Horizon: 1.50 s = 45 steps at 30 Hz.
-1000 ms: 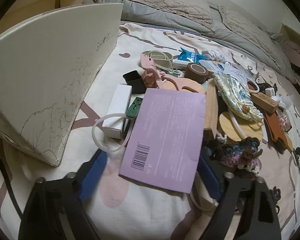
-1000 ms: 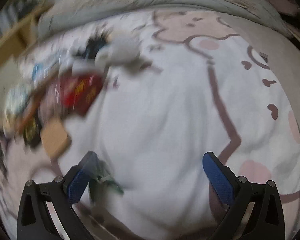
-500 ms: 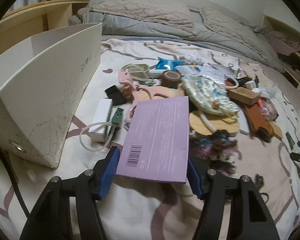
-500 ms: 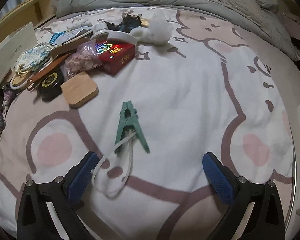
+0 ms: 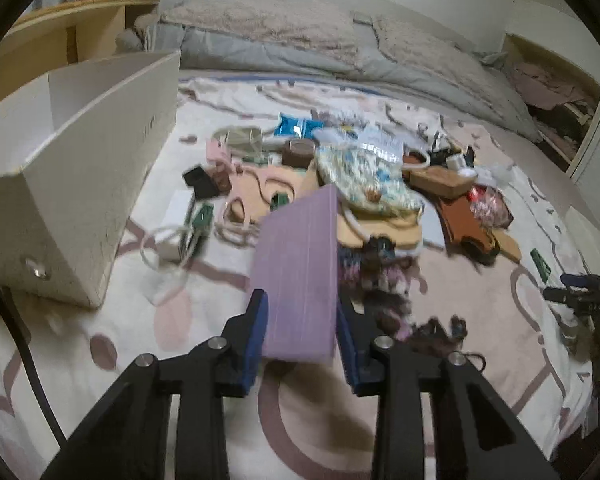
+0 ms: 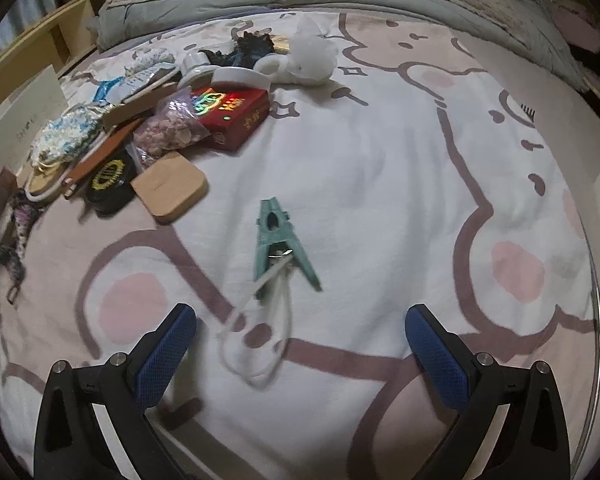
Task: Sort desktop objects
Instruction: 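Lower both open tools around the lilac card and the green clothespin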
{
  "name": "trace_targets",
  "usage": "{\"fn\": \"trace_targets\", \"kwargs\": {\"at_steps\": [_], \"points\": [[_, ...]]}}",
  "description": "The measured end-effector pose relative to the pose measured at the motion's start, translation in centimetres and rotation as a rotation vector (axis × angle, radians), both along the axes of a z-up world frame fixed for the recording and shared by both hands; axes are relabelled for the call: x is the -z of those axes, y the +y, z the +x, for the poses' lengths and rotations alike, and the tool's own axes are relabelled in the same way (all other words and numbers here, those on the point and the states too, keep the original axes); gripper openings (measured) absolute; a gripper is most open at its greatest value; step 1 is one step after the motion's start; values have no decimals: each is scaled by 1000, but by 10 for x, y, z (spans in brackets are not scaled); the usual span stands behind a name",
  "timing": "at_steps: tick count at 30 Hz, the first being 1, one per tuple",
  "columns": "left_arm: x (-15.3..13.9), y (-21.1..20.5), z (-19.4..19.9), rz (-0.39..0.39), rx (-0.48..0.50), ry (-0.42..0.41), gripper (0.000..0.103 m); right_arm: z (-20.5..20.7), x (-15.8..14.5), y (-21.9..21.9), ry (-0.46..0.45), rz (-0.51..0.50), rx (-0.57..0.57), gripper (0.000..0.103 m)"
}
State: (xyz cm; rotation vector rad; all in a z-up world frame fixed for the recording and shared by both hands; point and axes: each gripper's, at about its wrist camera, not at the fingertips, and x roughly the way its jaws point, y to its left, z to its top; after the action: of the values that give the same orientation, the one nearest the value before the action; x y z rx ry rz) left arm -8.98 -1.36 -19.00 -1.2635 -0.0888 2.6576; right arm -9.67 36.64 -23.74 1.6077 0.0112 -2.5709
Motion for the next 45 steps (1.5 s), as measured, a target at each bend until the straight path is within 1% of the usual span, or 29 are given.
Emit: {"fn": "trace_targets", "kwargs": {"at_steps": [4,6,7,8,9,10,11,12,16,18,20,21,23,26,29,33,36,37,38,39,45], "points": [[2,0,9,-1,13,1,33,0,-11,-5,4,-50,1,103],[1,-2,11,16,13,1,33,-1,-16,-9,22,-55,6,103],[1,-4,11,28,12,-3,38,-2,-20,-10,35,-54,9,103],[2,-7,11,50,6,-12,51,-4,-23,-11,47,-51,13,103],[2,-10,11,72,-1,-18,58,-6,-25,-11,57,-49,16,103],[2,-13,10,91,-7,-20,69,-8,-27,-11,67,-47,21,103],[1,-16,10,112,-14,-20,72,-11,-29,-10,75,-42,30,103],[1,-19,10,132,-22,-19,72,-13,-29,-10,80,-39,40,103],[-2,-29,3,157,-56,-15,75,-23,-29,-2,87,-42,87,103],[-1,-32,-3,168,-72,-18,78,-26,-26,3,86,-47,110,103],[3,-34,-9,196,-72,-37,81,-29,-22,7,78,-58,128,103],[6,-34,-12,214,-71,-54,81,-30,-20,8,74,-61,135,103],[10,-34,-16,219,-68,-71,82,-32,-17,10,68,-64,144,103],[15,-26,-20,177,-55,-72,82,-35,-14,9,68,-59,137,103],[15,-19,-18,146,-45,-42,82,-36,-11,6,63,-47,117,103],[15,-7,-19,90,-10,-21,82,-35,-7,2,50,-36,86,103],[18,-2,-20,46,-8,-11,82,-33,-6,-3,52,-21,50,103],[19,-1,-20,41,-6,-12,80,-32,-6,-6,53,-19,34,103],[20,-1,-20,39,-4,-15,71,-31,-6,-8,55,-16,19,103],[21,-1,-20,31,-2,-21,67,-31,-6,-10,56,-14,10,103],[17,-1,-15,31,10,-13,66,-29,-8,-20,64,-11,-38,103]]}}
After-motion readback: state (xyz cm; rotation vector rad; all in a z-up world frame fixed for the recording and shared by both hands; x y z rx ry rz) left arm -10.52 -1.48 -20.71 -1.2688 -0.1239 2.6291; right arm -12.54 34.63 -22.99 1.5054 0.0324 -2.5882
